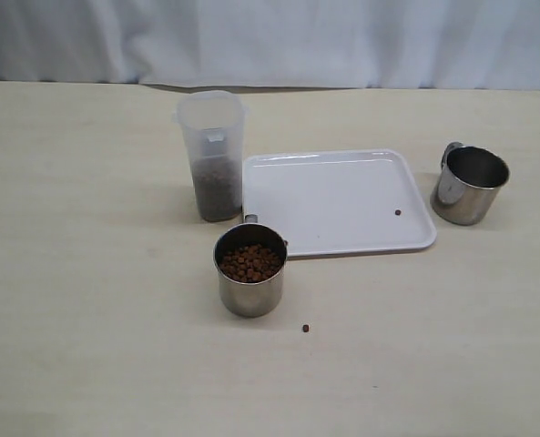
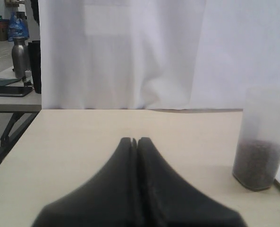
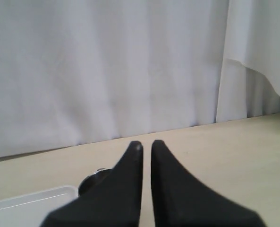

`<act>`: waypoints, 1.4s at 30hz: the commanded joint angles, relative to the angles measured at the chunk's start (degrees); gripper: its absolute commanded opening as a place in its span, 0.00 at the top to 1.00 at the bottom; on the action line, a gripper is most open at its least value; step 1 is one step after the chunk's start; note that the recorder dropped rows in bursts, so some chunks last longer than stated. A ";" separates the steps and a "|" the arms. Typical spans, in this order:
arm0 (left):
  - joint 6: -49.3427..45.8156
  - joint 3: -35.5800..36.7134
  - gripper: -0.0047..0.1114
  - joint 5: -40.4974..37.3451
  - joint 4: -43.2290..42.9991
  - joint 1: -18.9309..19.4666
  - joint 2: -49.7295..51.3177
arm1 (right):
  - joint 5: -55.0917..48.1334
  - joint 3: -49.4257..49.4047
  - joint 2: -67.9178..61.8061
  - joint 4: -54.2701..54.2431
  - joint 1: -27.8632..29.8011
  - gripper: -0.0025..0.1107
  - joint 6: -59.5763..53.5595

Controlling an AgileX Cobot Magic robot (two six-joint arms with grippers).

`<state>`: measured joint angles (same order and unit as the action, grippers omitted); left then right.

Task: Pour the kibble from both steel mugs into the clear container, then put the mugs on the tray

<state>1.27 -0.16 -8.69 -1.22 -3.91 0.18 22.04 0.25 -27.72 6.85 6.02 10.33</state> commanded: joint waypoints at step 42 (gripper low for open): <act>0.12 0.16 0.96 0.47 0.29 0.13 -0.18 | -30.68 -0.25 27.72 -0.39 -0.21 0.93 0.30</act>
<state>1.27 -0.16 -8.79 -1.22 -3.91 0.18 -9.84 0.22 -0.18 5.87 6.02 10.93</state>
